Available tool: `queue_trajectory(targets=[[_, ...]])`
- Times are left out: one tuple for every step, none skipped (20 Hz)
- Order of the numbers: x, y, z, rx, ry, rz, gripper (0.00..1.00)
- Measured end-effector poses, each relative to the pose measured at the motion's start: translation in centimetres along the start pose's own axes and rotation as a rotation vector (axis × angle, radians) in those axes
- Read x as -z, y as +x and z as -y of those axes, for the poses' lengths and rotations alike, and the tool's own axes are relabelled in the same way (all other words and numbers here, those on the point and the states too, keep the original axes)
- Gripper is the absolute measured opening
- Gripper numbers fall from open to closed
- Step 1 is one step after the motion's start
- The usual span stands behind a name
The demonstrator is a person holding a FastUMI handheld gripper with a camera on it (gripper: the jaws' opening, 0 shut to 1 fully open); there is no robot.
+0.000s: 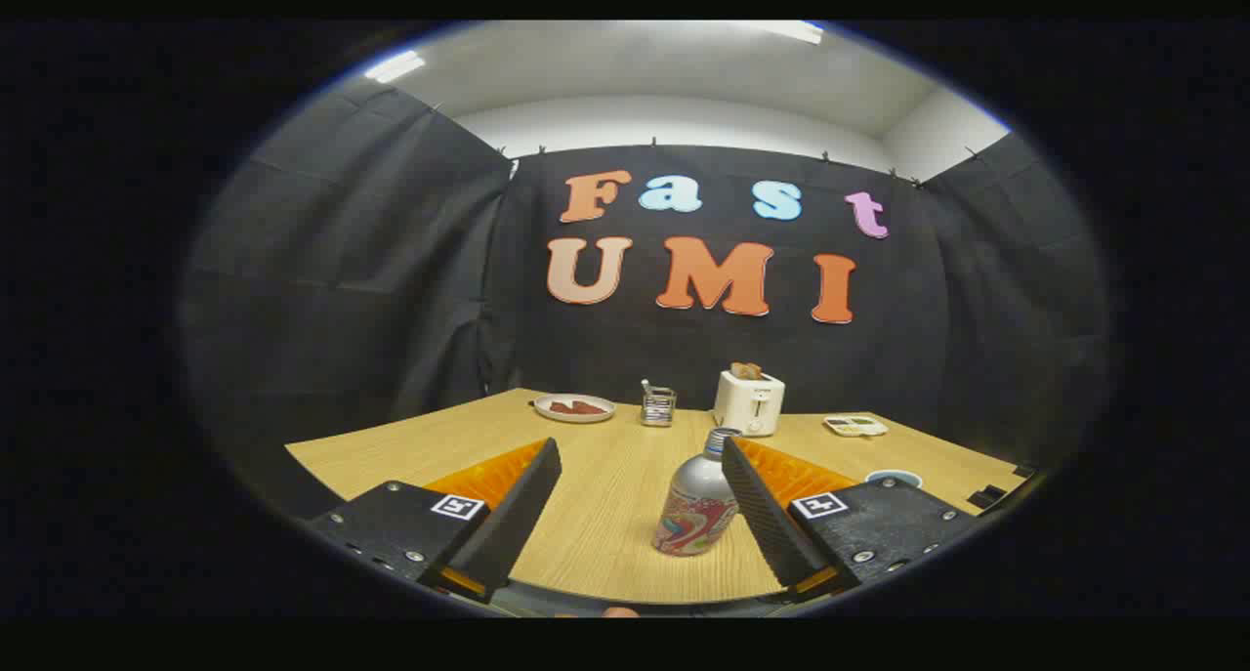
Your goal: Take the bottle from table, then pour the juice into the cup, finally place the bottle on the coaster
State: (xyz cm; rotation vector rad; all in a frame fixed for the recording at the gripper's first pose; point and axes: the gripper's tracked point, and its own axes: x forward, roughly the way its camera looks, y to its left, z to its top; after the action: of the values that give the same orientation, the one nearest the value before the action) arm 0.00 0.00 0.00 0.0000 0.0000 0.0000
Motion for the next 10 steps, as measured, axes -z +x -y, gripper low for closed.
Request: queue_trajectory(targets=[[0.0, 0.0, -0.1, -0.001, 0.007, -0.001, 0.98], [0.0, 0.0, -0.2, -0.007, 0.019, 0.001, 0.98], [0.0, 0.0, -0.4, -0.016, 0.029, 0.004, 0.98], [0.0, 0.1, -0.3, -0.022, 0.033, 0.004, 0.98], [0.2, 0.1, -0.1, -0.015, 0.034, -0.001, 0.98], [0.6, 0.1, 0.3, -0.006, 0.032, -0.007, 0.98], [0.7, 0.3, 0.4, -0.003, 0.030, -0.011, 0.98], [0.6, 0.3, 0.5, 0.000, 0.030, -0.011, 0.98], [0.6, 0.4, 0.6, 0.003, 0.029, -0.011, 0.98], [0.5, 0.4, 0.7, 0.007, 0.030, -0.012, 0.98]])
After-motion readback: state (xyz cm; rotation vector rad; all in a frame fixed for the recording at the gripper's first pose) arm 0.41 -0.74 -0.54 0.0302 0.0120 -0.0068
